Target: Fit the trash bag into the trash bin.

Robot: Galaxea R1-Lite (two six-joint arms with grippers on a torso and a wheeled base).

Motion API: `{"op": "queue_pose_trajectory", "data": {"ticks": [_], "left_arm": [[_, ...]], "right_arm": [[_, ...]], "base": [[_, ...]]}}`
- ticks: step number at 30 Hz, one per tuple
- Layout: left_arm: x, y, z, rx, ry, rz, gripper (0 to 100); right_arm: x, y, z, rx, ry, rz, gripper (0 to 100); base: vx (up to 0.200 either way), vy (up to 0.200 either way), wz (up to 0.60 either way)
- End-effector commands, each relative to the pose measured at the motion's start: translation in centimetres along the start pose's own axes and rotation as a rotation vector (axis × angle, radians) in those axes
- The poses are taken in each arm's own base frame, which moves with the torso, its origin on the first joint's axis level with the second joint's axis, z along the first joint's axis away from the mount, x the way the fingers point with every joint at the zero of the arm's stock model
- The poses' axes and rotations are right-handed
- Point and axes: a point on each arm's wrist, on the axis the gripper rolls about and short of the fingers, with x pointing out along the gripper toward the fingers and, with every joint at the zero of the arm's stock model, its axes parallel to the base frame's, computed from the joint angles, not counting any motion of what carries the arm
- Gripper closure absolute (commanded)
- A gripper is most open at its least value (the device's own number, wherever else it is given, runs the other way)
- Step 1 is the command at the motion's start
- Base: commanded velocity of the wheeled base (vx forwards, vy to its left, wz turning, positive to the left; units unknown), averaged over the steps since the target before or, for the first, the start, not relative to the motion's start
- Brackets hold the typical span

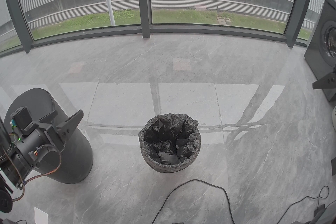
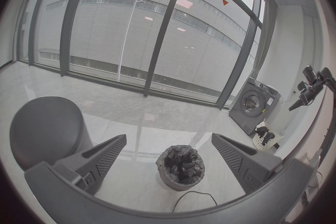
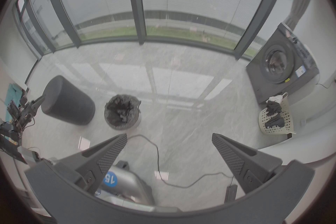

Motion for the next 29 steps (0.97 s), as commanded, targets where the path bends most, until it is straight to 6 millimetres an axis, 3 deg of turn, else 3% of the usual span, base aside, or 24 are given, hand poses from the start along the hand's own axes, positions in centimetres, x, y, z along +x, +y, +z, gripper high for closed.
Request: {"op": "queue_pose_trajectory", "data": {"ticks": [1,6,8,13,21,29], "left_arm": [[-15.0,1.6,-6.0,0.153,-0.12,0.205,0],[-17.0,1.4,-8.8,0.162,-0.079,0.204,0],[-17.6,1.6,-10.5,0.159,-0.011,0.234,0],[-17.6,1.7,-10.6,0.204,0.012,0.272,0],[-17.7,2.0,-11.1,0.244,0.085,0.349,0],[-17.7,1.9,-11.1,0.25,0.072,0.32,0]], "right_arm": [[-3.3,-2.1,-24.2,0.163,-0.829,-0.412,0],[-0.6,-1.8,-27.7,0.157,-0.8,-0.413,0],[1.3,-1.4,-29.8,0.155,-0.773,-0.434,0],[4.3,-1.2,-31.6,0.148,-0.668,-0.425,0],[4.3,-1.0,-31.4,0.271,-0.705,-0.254,0],[4.3,-1.0,-31.4,0.264,-0.706,-0.249,0]], "base": [[0.0,0.0,0.0],[0.0,0.0,0.0],[0.0,0.0,0.0],[0.0,0.0,0.0],[0.0,0.0,0.0],[0.0,0.0,0.0]]}}
